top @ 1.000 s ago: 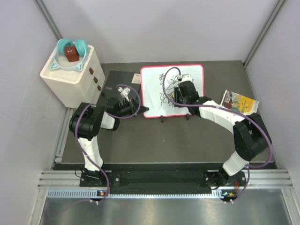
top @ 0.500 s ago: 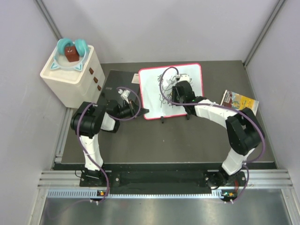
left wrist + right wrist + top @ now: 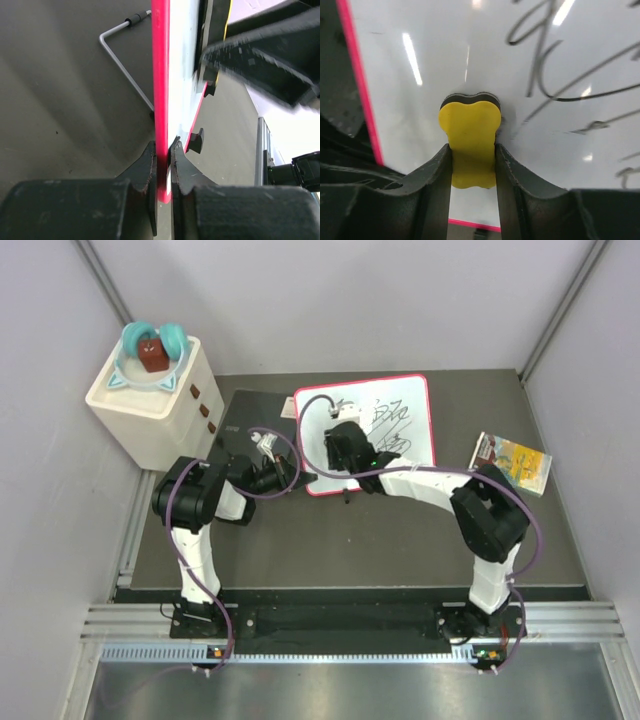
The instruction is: Erase the whiteboard
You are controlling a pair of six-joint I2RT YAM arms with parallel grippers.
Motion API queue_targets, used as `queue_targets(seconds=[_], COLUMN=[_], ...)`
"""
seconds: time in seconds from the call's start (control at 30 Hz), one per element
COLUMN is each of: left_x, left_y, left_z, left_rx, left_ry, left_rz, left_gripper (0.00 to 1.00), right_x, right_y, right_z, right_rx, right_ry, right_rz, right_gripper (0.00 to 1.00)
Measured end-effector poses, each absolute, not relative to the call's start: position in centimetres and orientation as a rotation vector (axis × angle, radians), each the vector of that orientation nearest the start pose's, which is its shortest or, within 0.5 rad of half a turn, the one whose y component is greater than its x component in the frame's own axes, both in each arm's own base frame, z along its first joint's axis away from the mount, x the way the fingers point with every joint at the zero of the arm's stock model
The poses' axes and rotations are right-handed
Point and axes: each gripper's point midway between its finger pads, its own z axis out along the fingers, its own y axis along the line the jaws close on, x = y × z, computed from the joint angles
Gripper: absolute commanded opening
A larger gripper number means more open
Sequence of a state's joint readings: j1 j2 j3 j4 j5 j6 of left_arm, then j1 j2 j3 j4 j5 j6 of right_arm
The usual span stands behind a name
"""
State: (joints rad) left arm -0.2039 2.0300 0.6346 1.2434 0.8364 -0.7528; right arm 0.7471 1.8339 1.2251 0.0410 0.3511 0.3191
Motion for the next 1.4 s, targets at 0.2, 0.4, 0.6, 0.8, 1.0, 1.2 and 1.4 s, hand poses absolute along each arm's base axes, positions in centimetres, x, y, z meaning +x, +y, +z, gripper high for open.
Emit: queue_targets(seconds=[0.2, 0.4, 0.6, 0.8, 1.0, 1.2, 1.4], left_x=[36.6, 36.7, 36.6, 36.5, 36.5, 36.6, 36.7], left_y=[-22.7, -22.7, -22.7, -22.8, -22.8, -22.7, -22.7], left_z=[6.2, 6.1, 6.2, 6.2, 6.2, 6.2, 6.1], left_rx=[0.162, 0.155, 0.161, 0.167, 0.167, 0.164, 0.175], left_ry=[1.882, 1.884, 1.881, 1.879, 1.878, 1.879, 1.874], left_rz=[-1.378, -1.373, -1.377, -1.380, -1.380, -1.375, -1.367], left_gripper=[0.00, 0.00, 0.00, 0.00, 0.00, 0.00, 0.00], right_x=[40.1, 41.2, 41.8, 41.2, 40.1, 37.7, 35.4], right_y=[33.9, 30.5, 24.8, 24.4, 25.6, 29.8, 32.9], right_z=[11.1, 11.0, 10.7, 10.3, 9.7, 8.2, 6.8], right_rx=[-0.232, -0.057, 0.143, 0.185, 0.157, 0.049, -0.039], right_ry=[2.114, 2.158, 2.179, 2.176, 2.181, 2.227, 2.294], right_rz=[0.306, 0.308, 0.242, 0.253, 0.231, 0.225, 0.284], right_gripper=[0.00, 0.00, 0.00, 0.00, 0.00, 0.00, 0.00])
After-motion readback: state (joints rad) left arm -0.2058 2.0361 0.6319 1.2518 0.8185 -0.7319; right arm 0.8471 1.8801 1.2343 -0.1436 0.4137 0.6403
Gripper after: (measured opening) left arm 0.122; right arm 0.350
